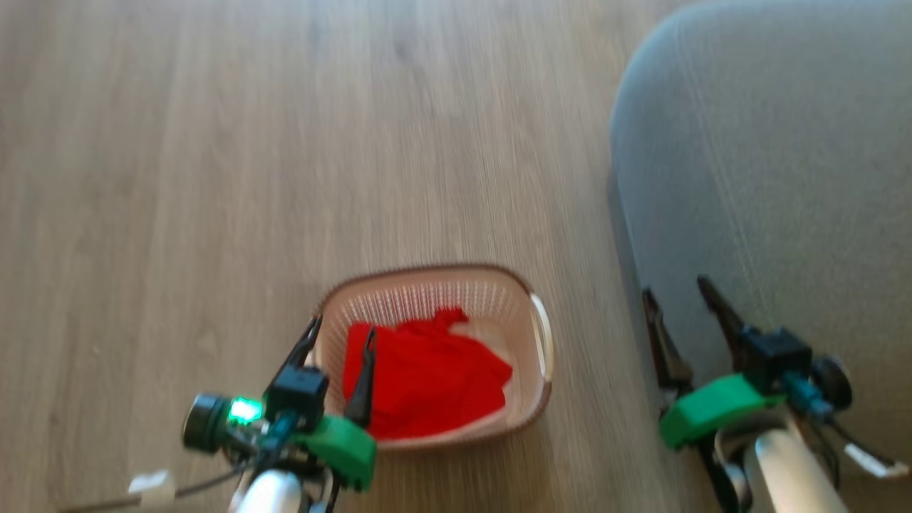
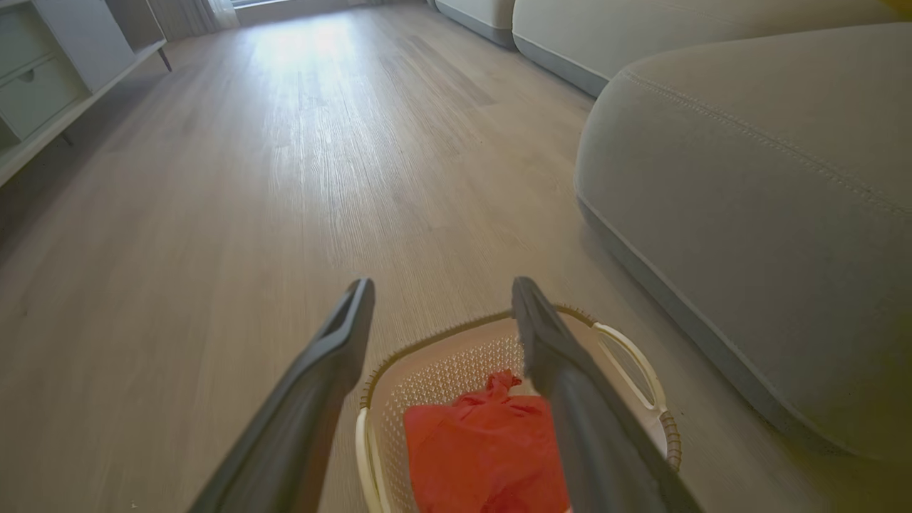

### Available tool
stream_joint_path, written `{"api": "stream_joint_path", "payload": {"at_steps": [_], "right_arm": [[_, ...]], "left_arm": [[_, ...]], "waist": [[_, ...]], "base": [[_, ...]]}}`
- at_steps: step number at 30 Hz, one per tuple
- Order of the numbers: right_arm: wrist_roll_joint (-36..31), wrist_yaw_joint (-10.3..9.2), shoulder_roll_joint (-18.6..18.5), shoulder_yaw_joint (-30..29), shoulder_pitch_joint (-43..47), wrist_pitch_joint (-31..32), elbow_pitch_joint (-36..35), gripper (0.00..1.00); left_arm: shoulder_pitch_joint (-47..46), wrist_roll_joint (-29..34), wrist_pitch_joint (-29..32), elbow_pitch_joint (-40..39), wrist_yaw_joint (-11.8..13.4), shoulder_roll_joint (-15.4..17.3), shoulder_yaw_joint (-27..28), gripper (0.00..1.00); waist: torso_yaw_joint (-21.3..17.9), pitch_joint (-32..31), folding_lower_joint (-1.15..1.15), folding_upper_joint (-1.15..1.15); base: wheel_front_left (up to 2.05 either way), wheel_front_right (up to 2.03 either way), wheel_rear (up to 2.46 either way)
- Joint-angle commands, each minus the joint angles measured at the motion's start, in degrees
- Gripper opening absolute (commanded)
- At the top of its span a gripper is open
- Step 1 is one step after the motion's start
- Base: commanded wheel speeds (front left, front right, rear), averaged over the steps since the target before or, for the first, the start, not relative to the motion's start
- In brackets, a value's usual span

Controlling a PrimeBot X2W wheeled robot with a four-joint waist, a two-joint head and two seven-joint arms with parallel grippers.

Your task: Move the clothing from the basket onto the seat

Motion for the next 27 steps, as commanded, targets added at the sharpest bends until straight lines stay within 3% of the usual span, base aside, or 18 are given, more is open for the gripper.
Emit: {"api": "stream_joint_path", "payload": {"at_steps": [1,8,18,27], "right_arm": [[-0.7,0.0,-0.13,1.17,-3.8,-0.55,-3.44,1.0],[-2.3,0.0,-0.13,2.1,-7.34,-0.55,-10.46,1.0],[-2.55,0.0,-0.13,2.05,-10.18,-0.55,-17.78,1.0],[-2.91,0.0,-0.13,1.56,-10.95,-0.55,-22.07,1.0]], "left_arm": [[-4.57,0.67,-0.71,-0.01,-0.93,-0.34,1.23,1.0],[-15.6,4.45,-0.71,12.45,-3.07,1.92,-0.98,1.0],[-28.36,6.65,-0.71,24.05,-4.78,4.86,-4.34,1.0],[-40.41,10.42,-0.71,39.46,-9.65,6.43,-11.44,1.0]], "waist": [[-1.84,7.22,0.0,0.0],[-4.0,20.58,0.0,0.0],[-6.19,32.94,0.0,0.0],[-7.49,41.49,0.0,0.0]], "base": [[0.0,0.0,0.0],[0.0,0.0,0.0],[0.0,0.0,0.0],[0.0,0.0,0.0]]}}
